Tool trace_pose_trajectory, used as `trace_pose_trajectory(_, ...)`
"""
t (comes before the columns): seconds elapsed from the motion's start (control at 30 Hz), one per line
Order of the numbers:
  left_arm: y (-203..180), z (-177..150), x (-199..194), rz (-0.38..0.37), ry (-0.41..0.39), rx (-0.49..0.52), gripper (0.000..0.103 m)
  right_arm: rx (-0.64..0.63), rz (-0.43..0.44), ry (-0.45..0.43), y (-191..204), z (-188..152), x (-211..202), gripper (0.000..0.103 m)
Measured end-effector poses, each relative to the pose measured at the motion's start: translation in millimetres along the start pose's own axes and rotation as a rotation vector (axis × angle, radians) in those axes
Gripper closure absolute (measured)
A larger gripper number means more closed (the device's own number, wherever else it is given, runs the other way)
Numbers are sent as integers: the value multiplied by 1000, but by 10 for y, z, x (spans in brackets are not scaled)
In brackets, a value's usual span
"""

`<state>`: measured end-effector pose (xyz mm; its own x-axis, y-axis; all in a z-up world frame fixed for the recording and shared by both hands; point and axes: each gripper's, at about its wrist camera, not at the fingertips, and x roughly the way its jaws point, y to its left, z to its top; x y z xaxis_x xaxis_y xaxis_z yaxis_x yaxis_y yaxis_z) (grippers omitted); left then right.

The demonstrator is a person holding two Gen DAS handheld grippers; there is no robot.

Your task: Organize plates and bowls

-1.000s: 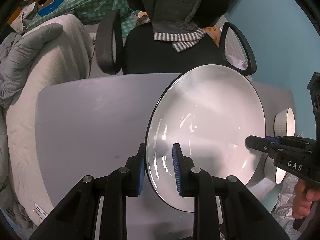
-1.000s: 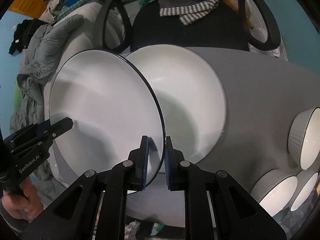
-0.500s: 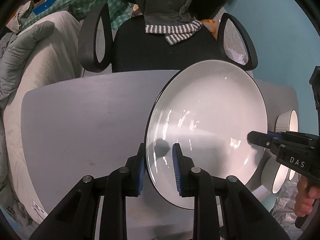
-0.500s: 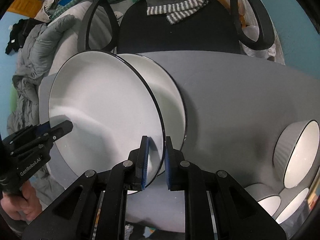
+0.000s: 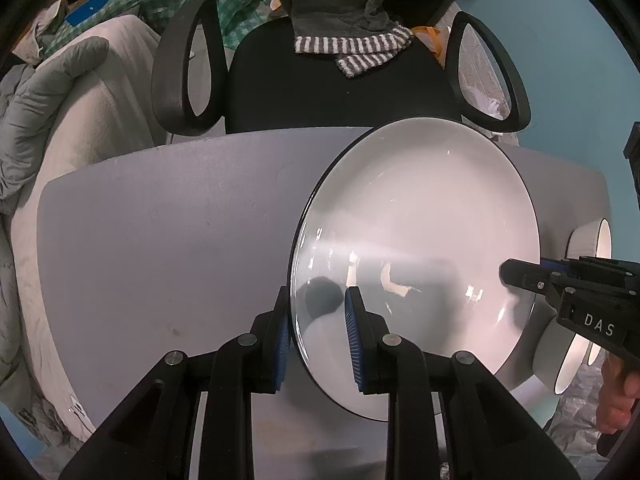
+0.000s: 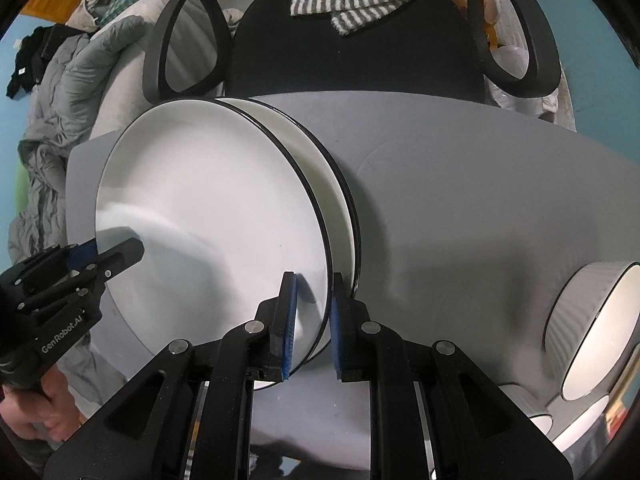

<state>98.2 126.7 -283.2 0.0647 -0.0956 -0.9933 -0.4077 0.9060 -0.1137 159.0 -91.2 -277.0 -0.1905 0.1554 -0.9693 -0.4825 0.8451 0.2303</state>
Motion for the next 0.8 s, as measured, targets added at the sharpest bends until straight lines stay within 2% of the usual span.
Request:
trace_pose_trajectory(0.1,-11,27,9,1,0,-2,79,7,3,3,-5,24,15,88)
trace_pose_trajectory(0.2,-33,42,18,-7,10,13,71,13,6,9,-8,29,23,86)
trace_pose_trajectory(0.37,-136,38,70,24,21,61,63,23,30,12,69,45,23,60)
trace_pose_trajectory(0.47,-120,37,84,13,26,51,63,23,18,6,120,48,19,53)
trace_pose_trajectory(0.8,-110,8,54,-14,28,54,61,55,5,5,141,33,4,48)
